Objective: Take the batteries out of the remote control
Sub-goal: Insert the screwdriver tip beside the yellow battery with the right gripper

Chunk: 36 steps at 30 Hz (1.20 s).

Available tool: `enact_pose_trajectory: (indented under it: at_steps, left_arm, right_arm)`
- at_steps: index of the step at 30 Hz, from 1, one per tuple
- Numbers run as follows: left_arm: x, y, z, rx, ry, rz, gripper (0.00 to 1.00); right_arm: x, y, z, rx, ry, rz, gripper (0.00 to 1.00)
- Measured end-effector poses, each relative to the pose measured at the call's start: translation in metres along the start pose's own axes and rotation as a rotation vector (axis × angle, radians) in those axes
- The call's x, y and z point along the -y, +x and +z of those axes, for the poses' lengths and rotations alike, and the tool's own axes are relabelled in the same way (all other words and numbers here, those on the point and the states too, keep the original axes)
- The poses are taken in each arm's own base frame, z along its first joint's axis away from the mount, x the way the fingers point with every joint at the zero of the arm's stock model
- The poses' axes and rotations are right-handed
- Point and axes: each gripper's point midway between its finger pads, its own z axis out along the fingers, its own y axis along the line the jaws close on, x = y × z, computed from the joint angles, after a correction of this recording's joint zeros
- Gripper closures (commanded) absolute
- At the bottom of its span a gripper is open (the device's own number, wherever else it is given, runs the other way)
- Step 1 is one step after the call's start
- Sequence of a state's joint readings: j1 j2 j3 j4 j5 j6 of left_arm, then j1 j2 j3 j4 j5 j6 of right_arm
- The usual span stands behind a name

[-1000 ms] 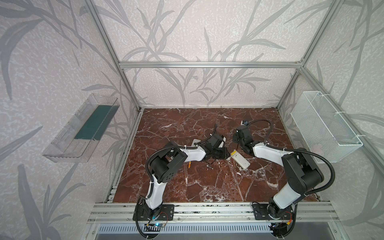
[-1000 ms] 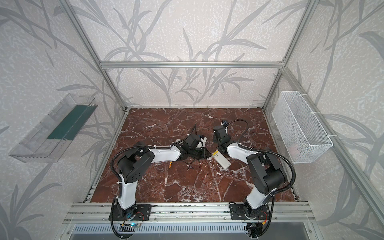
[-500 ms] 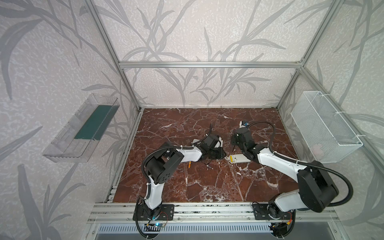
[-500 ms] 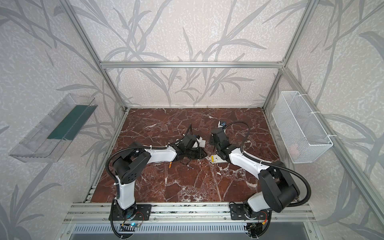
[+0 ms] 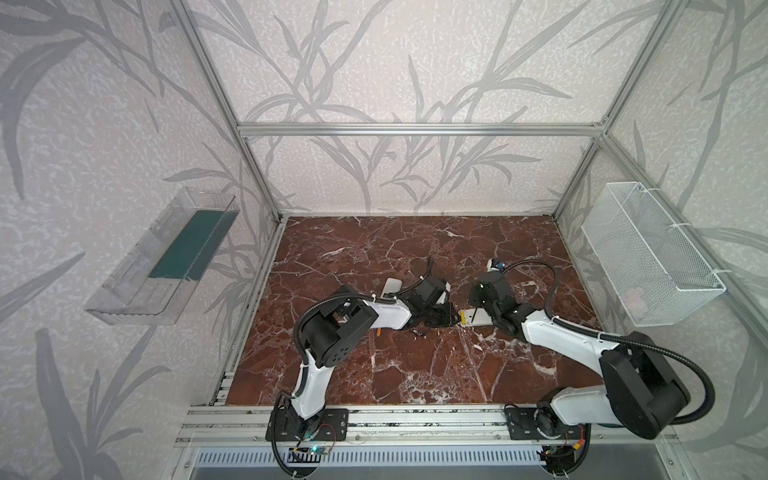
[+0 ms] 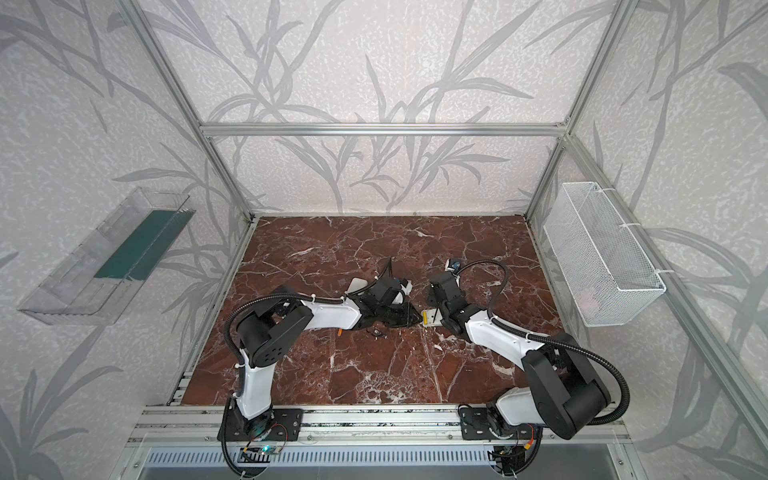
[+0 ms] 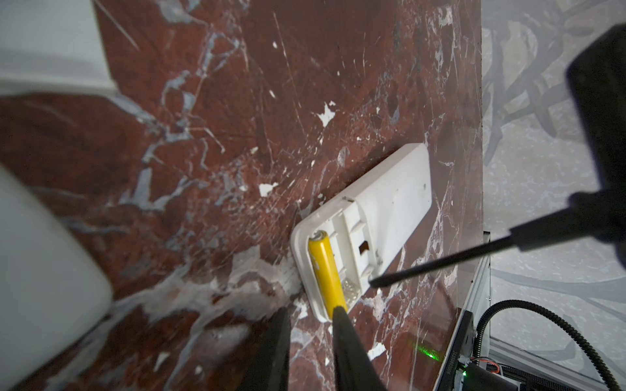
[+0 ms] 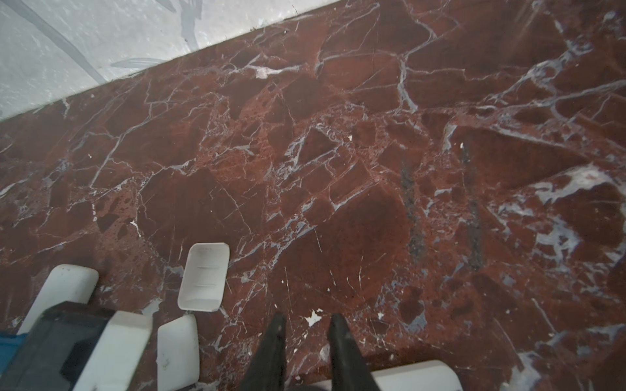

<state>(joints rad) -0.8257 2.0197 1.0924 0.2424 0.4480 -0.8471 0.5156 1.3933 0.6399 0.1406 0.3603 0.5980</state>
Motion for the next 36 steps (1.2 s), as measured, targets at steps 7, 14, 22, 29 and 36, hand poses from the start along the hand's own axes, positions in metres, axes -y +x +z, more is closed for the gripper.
enact_pose_trajectory:
  at_steps: [7,14,22,29,36]
  left_arm:
    - [-0.001,-0.002,0.004,0.008,0.013,-0.023,0.80]
    - [0.000,-0.003,0.006,0.010,0.022,-0.031,0.81]
    - [-0.001,-0.004,0.005,0.013,0.022,-0.034,0.82]
    - [0.004,-0.015,0.002,0.028,0.036,-0.031,0.82]
    - [0.008,-0.031,0.001,0.051,0.051,-0.025,0.82]
  right_arm:
    - [0.004,0.012,0.010,-0.014,-0.026,0.057,1.00]
    - [0.001,0.007,0.006,0.011,-0.049,0.089,1.00]
    - [-0.012,-0.042,-0.023,0.138,-0.097,0.092,1.00]
    - [-0.013,-0.041,-0.008,0.137,-0.066,0.061,1.00]
    - [-0.006,-0.015,0.020,0.082,-0.010,0.019,1.00]
